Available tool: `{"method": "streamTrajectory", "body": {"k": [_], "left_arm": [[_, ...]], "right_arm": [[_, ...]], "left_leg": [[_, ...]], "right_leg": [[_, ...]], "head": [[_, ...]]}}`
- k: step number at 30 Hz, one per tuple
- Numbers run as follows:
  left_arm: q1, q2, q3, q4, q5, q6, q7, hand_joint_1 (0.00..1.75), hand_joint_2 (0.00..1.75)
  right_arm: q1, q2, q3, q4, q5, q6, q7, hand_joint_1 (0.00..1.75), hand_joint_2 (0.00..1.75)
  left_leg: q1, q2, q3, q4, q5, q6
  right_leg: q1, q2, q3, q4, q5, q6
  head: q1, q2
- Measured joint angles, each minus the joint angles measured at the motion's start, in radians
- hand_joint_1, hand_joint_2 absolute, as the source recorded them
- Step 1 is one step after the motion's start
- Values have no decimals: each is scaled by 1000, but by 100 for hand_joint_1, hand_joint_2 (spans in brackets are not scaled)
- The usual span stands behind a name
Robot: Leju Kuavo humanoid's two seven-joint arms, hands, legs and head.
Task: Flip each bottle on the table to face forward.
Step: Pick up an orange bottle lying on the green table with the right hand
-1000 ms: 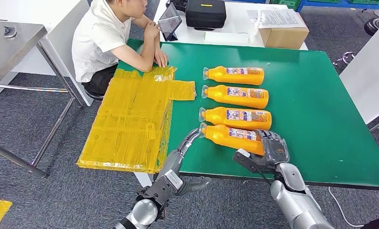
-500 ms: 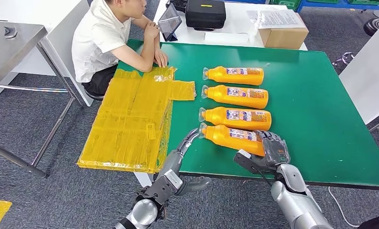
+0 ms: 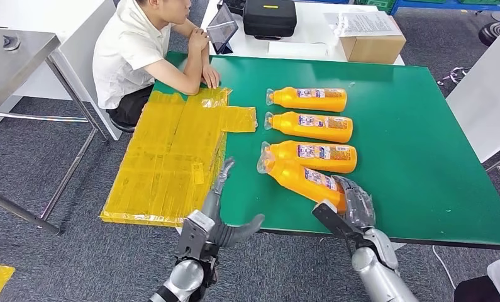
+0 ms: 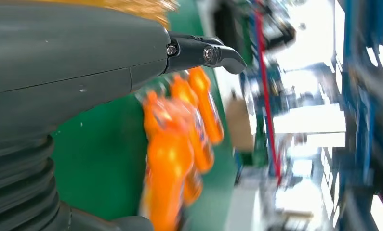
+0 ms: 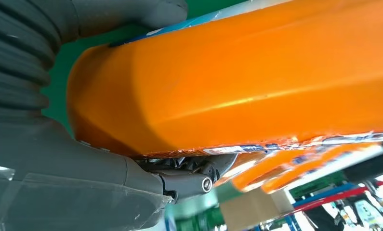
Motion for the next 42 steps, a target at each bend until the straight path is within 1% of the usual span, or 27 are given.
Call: {"method": "streamTrajectory", "body": {"k": [3,6,9,11,15,18,20,23,26,28,30,35,42], "left_arm": [[23,-2,23,-3,214,-45,40,0,175],[56,1,44,-21,407,-109,93,0,175],[71,9,50,-42,467,-120,113,0,175],[72,12,50,-54,472,-117,110,0,175],[74,19,50,-77,468,-102,99,0,175],[78,25,50,-95,487,-121,120,0,175],[82,30,49,-106,514,-168,147,0,175],[82,35,45,-115,522,-236,159,0,175],[73,36,38,-116,498,-271,159,0,175],[65,37,29,-116,473,-279,154,0,175],[60,37,24,-116,457,-279,149,0,175],[48,40,12,-108,381,-260,146,0,175],[35,45,5,-70,358,-242,166,0,175]], "right_arm": [[66,41,-4,-112,-104,1,-25,175,175],[122,88,3,-236,-222,21,-78,175,175],[148,119,32,-333,-278,19,-79,175,175],[152,131,52,-364,-295,9,-79,175,175],[152,144,70,-376,-320,-5,-102,175,175],[151,152,77,-377,-329,-2,-110,175,175],[146,159,89,-375,-332,18,-113,175,175],[124,169,129,-356,-321,80,-105,175,175],[86,176,196,-299,-283,142,-84,175,175],[69,181,240,-256,-267,157,-80,175,175],[60,185,271,-224,-254,156,-80,175,175],[30,180,336,-159,-147,111,-69,175,175],[23,178,378,-117,-138,95,-78,175,175]], "left_leg": [[1,-1,-3,0,0,0],[1,-2,-9,0,1,-1],[1,-2,-12,0,2,-1],[1,-3,-12,0,2,-1],[0,-4,-13,0,2,-1],[0,-4,-13,0,2,-1],[0,-4,-13,0,2,-1],[1,-3,-13,0,2,-1],[1,-3,-13,0,2,-1],[1,-4,-13,0,2,-1],[1,-4,-14,0,2,-1],[0,-4,-14,0,2,-1],[0,-4,-14,0,2,-1]], "right_leg": [[0,0,-3,1,0,0],[0,-1,-8,1,0,0],[0,-1,-11,1,0,0],[0,-1,-11,1,0,0],[0,-2,-11,1,0,0],[0,-2,-11,1,0,0],[0,-2,-12,1,0,0],[0,-2,-12,1,0,0],[0,-2,-12,1,0,0],[0,-2,-12,1,0,0],[0,-3,-12,1,0,0],[0,-3,-13,1,0,0],[0,-3,-13,1,0,0]], "head": [[0,0],[0,0],[0,0],[0,0],[0,0],[0,0],[0,0],[0,0],[0,0],[0,0],[0,0],[0,0],[0,0]]}}
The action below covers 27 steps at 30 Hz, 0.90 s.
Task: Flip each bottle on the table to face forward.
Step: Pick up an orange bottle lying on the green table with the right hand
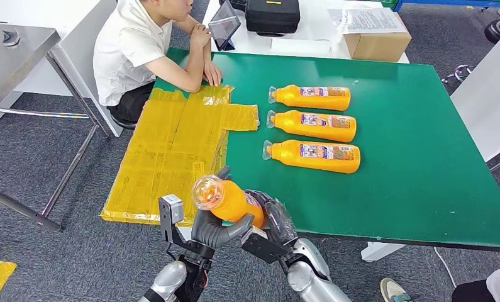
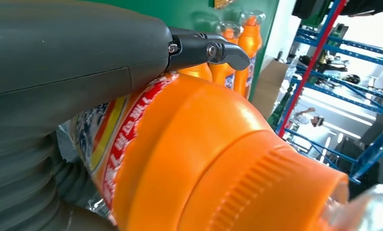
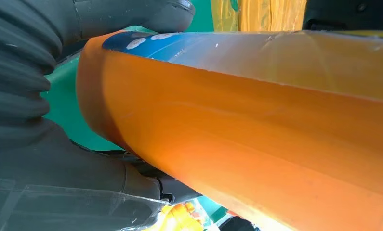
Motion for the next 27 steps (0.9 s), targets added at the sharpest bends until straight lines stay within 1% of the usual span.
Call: {"method": "streamTrajectory", "body": {"k": [18,20,22,24,27], "left_arm": [[-10,1,1,24,9,0,2,0,175],[-12,0,7,27,20,12,3,87,175],[-17,-6,22,36,28,41,-8,175,175],[-21,-12,36,43,32,57,-24,175,175],[-20,-18,52,33,46,33,-42,175,175]], "right_arm": [[-5,-3,17,16,4,-5,-2,175,175],[-7,-3,29,16,18,-20,-1,172,175],[-9,-5,46,14,19,-36,2,85,175],[-8,-8,57,6,3,-36,2,0,175],[2,-8,66,-17,-30,-18,-26,0,175]], "left_leg": [[0,0,0,0,0,0],[0,0,0,0,0,0],[0,0,0,0,0,0],[0,0,0,0,0,0],[0,0,0,0,0,0]], "right_leg": [[0,0,0,0,0,0],[0,0,0,0,0,0],[0,0,0,0,0,0],[0,0,0,0,0,0],[0,0,-1,0,0,0]], "head": [[0,0],[0,0],[0,0],[0,0],[0,0]]}}
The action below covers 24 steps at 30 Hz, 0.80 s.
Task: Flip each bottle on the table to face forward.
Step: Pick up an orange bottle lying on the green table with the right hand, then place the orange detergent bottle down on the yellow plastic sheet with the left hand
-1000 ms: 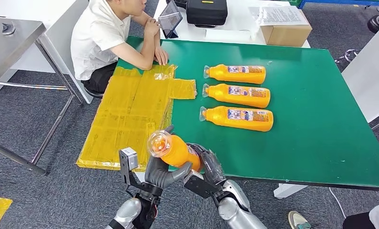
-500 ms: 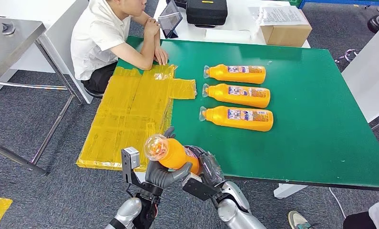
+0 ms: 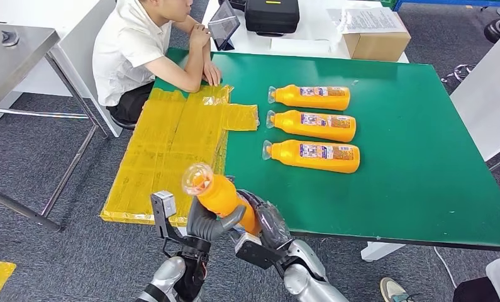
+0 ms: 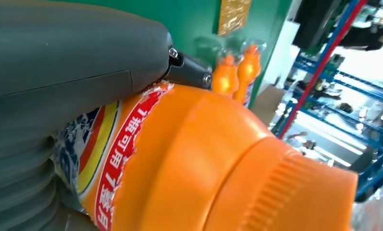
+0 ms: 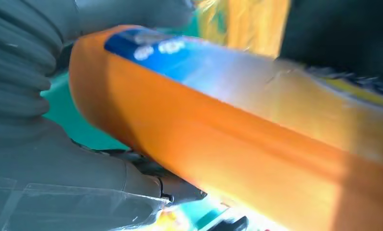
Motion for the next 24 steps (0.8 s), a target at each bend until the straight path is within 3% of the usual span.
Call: {"method": "streamTrajectory", "body": {"k": [8,19,22,24], "left_arm": [[2,0,38,-62,83,-151,11,175,175],[4,1,71,-95,120,-166,14,175,175],[4,-3,77,-106,139,-143,14,175,175],[-3,-4,93,-115,104,-51,-2,175,175]], "right_arm": [[13,6,2,-60,-48,31,-83,0,175],[31,14,-6,-95,-51,0,-112,0,175],[49,15,4,-138,-96,-125,-112,0,175],[74,22,9,-210,-113,-245,-113,0,175]], "left_leg": [[0,0,0,0,0,0],[0,1,0,0,0,0],[0,0,-1,0,0,0],[0,0,-1,0,0,0]], "right_leg": [[0,0,-1,0,0,0],[0,0,-1,0,0,0],[0,0,-1,0,0,0],[0,0,-1,0,0,0]], "head": [[0,0],[0,0],[0,0],[0,0]]}}
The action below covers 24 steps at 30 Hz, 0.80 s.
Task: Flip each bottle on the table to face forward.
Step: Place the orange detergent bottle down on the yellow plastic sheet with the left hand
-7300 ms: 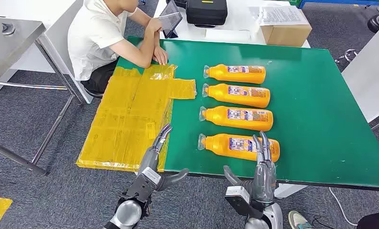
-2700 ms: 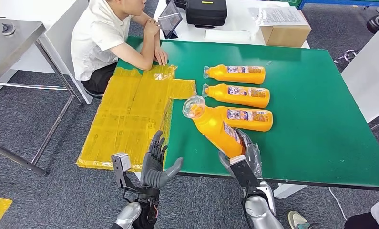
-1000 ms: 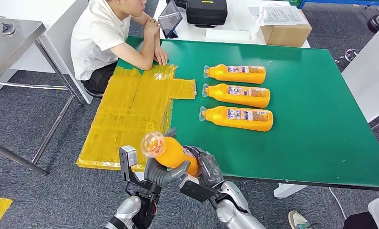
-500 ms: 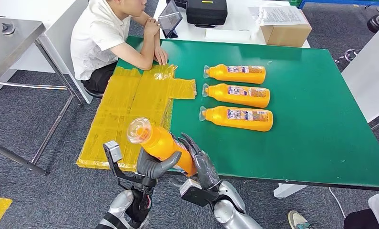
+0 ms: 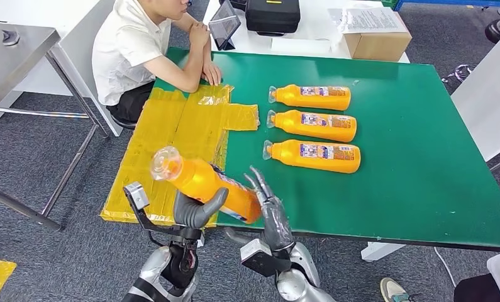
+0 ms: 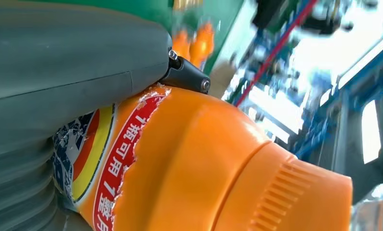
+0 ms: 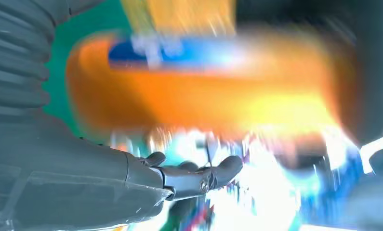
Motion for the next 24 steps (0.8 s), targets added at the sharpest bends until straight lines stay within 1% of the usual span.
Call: {"method": "streamTrajectory", "body": {"k": [1,2,4,5,6,8,10,11,13,16,18,20,22,24], "left_arm": [[-9,1,9,1,-56,78,-22,175,175],[-24,4,16,10,-152,183,-60,175,175],[-67,8,25,46,-377,385,-151,175,175],[-89,9,32,68,-491,465,-192,175,175],[-109,9,42,87,-588,516,-219,175,175],[-138,5,75,120,-779,571,-241,175,175],[-162,-4,123,156,-950,587,-230,175,175],[-173,-7,146,174,-1011,589,-217,175,175],[-190,-11,182,209,-1086,589,-182,175,175],[-211,-10,202,258,-1155,588,-110,175,175],[-231,-7,199,296,-1247,586,-31,175,175],[-261,2,182,346,-1379,562,93,175,175],[-295,15,154,402,-1488,513,212,175,175],[-327,26,127,453,-1545,457,288,175,175]], "right_arm": [[15,7,-7,-41,15,-38,0,0,175],[31,18,-25,-86,46,-60,0,0,175],[64,43,-79,-178,114,-72,0,0,175],[77,57,-110,-223,143,-72,0,0,175],[87,70,-140,-264,164,-73,0,0,175],[101,95,-201,-343,197,-74,0,0,175],[114,120,-261,-427,243,-75,0,0,175],[119,132,-289,-466,265,-75,0,0,175],[126,153,-337,-533,290,-75,0,0,175],[138,173,-389,-592,285,-75,0,0,175],[145,181,-410,-611,271,-75,0,0,175],[150,185,-423,-619,250,-75,0,0,175],[153,187,-431,-620,227,-75,0,0,175],[157,188,-436,-620,204,-75,0,0,175]], "left_leg": [[0,0,0,0,0,0],[0,0,0,0,0,0],[0,-2,0,0,1,0],[1,-3,0,0,1,0],[1,-3,0,0,1,-1],[0,-3,0,0,1,-1],[0,-3,0,0,2,0],[0,-3,0,0,2,0],[-1,-3,0,0,2,0],[-1,-3,0,0,2,0],[0,-3,0,0,2,0],[0,-3,0,0,2,0],[0,-3,0,0,2,0],[0,-2,0,0,2,0]], "right_leg": [[0,0,0,0,0,0],[0,0,-1,0,0,0],[0,-2,-1,0,0,0],[0,-3,0,0,0,0],[0,-3,0,0,0,0],[0,-3,1,0,0,0],[0,-3,1,0,0,0],[-1,-3,1,0,0,0],[-1,-3,1,0,0,0],[-1,-3,1,0,0,0],[-1,-3,0,0,0,0],[-1,-3,0,0,0,0],[0,-3,0,0,0,0],[0,-3,0,0,0,0]], "head": [[0,0],[0,0],[0,0],[0,0],[0,0],[0,0],[0,0],[0,0],[0,0],[0,0],[0,0],[0,0],[0,0],[0,0]]}}
